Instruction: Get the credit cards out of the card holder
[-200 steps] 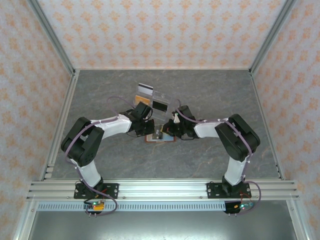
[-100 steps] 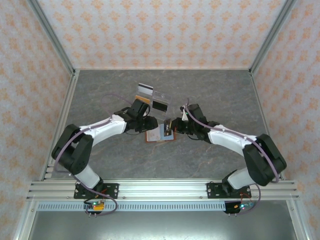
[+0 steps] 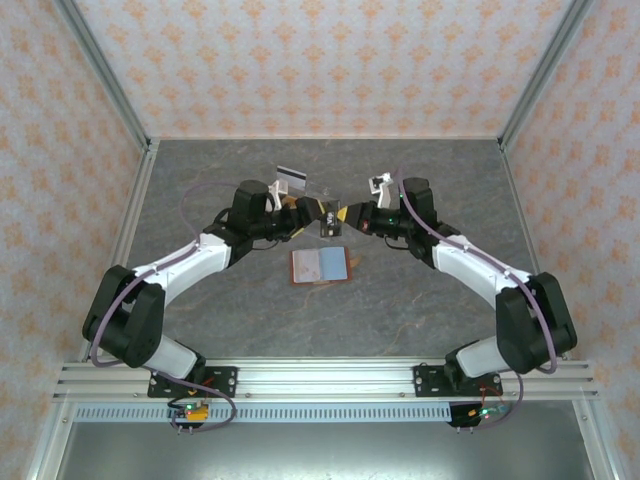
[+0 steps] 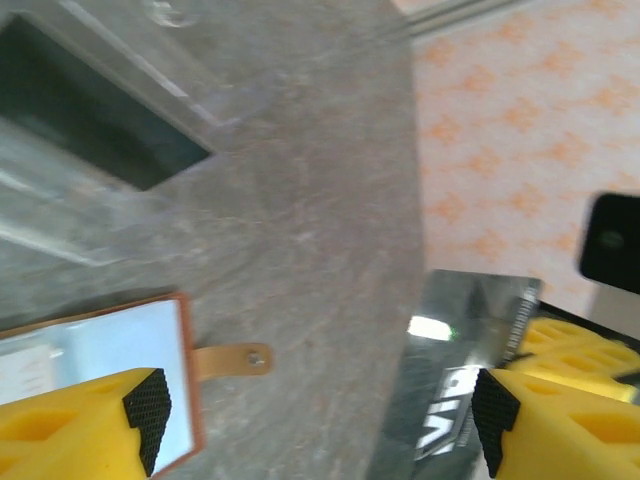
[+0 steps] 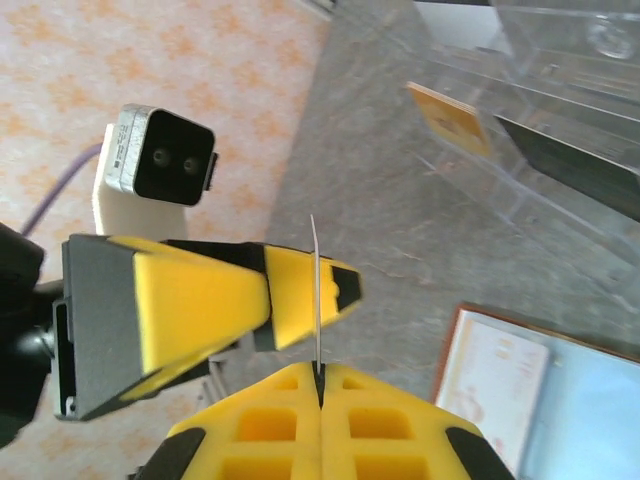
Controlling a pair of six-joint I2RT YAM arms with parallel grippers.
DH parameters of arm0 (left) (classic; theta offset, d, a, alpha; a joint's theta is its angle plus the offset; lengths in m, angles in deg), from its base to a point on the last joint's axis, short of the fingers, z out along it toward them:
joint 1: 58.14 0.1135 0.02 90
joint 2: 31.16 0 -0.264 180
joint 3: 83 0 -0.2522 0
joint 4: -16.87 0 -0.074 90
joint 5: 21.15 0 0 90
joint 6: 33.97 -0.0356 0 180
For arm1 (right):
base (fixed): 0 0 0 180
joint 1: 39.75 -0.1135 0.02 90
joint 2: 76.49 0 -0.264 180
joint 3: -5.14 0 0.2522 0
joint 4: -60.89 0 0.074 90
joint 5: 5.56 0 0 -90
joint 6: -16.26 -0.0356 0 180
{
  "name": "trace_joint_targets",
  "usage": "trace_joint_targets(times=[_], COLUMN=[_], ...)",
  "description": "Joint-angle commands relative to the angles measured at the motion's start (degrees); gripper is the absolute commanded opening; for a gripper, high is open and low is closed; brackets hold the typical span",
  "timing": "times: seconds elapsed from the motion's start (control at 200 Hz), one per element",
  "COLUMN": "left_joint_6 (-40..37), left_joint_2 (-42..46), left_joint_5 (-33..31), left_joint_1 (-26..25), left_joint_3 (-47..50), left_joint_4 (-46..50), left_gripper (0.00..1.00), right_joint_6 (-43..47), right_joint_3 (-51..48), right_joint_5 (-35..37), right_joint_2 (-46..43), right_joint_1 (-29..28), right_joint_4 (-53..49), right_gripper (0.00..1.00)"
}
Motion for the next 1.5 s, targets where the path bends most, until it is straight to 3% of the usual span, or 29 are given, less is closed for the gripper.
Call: trace_joint_targets(times=[0.0, 0.165, 0.375, 0.556, 0.836, 1.006, 1.116, 1.226, 1.296, 1.361, 1.496], left_joint_6=[4.1, 5.4, 4.6, 4.5, 7.8, 7.8, 4.3, -4.2, -7.8, -10.8, -17.6], left_joint_2=[-1.7, -0.9, 2.4, 3.5, 3.6, 3.9, 5.4, 7.0, 7.6, 7.9, 9.4], left_joint_5=[7.6, 9.8, 10.1, 9.5, 7.5, 5.6, 3.1, -3.1, -7.5, -10.7, -18.7], left_joint_1=[0.7, 1.3, 1.3, 1.3, 1.3, 1.4, 1.5, 1.9, 2.7, 4.2, 7.2], left_joint_3=[-0.3, -0.3, 1.2, 1.7, 2.2, 2.6, 2.0, -1.3, -2.2, -2.8, -2.9], left_joint_4=[-11.5, -16.9, -19.7, -19.8, -23.2, -21.5, -13.6, 4.8, 12.5, 18.8, 29.2], left_gripper=[0.80, 0.64, 0.32, 0.03, 0.00, 0.00, 0.26, 0.52, 0.67, 0.78, 0.91], right_joint_6=[-4.9, -7.5, -11.5, -15.8, -23.1, -22.8, -14.1, 2.0, 9.5, 15.3, 28.3], right_joint_3=[3.2, 4.6, 4.5, 3.3, 3.3, 3.2, 4.9, 9.9, 13.0, 15.8, 23.9], right_joint_5=[-7.0, -9.0, -10.3, -10.9, -9.5, -8.5, -5.6, 2.5, 6.7, 11.4, 20.4], right_joint_2=[2.0, 2.8, 4.1, 4.9, 8.3, 7.9, 5.9, 3.9, 4.2, 5.2, 9.1], right_joint_1=[0.9, 1.9, 2.1, 2.1, 0.3, 0.0, 0.0, -0.8, -1.4, -2.0, -3.8], right_joint_4=[8.2, 10.8, 15.2, 21.7, 28.8, 28.6, 16.8, -3.6, -11.1, -16.0, -26.4], right_gripper=[0.00, 0.00, 0.00, 0.12, 0.20, 0.09, 0.02, 0.00, 0.00, 0.00, 0.00])
